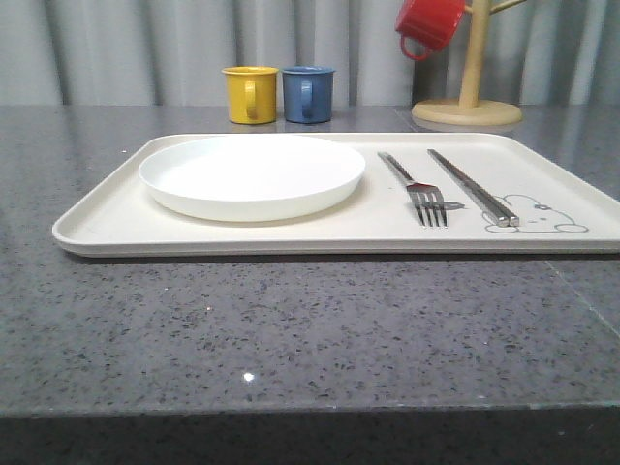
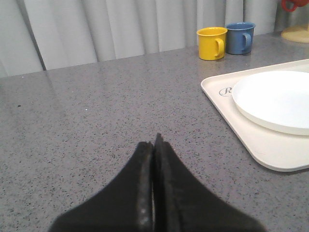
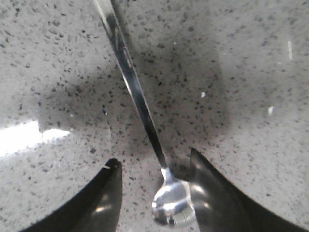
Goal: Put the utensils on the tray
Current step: 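Grasp the steel spoon by its handle with the right gripper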
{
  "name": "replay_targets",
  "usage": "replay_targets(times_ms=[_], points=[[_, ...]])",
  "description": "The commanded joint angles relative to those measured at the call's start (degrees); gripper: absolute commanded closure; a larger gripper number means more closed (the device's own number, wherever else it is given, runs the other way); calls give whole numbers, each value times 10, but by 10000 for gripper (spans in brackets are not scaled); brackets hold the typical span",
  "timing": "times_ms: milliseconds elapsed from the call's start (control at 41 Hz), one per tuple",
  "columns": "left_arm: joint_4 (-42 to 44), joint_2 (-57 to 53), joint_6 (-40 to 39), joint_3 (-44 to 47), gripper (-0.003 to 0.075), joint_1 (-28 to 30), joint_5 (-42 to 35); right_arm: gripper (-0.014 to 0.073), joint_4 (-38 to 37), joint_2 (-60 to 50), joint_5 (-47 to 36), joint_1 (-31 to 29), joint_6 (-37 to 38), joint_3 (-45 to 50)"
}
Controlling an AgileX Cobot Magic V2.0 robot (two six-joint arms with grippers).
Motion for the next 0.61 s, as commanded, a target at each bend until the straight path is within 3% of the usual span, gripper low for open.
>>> replay_targets(times_ms=[0,171,342,488,586], points=[[-1,6,-5,-14,739,2,-48,233,-3,-16,-1,-4,-5,-16],[-1,6,-5,-14,739,2,-48,237,-3,-11,-6,-4,-5,-16],[-1,6,-5,-14,739,2,-48,323,-3,-8,-17,-4,-5,-16],[-1,6,-5,-14,739,2,-48,333,-3,-6,-21,-4,-5,-16],[-1,6,-5,-14,739,2,-48,423,-3,-6,-18,-4,-5,-16]])
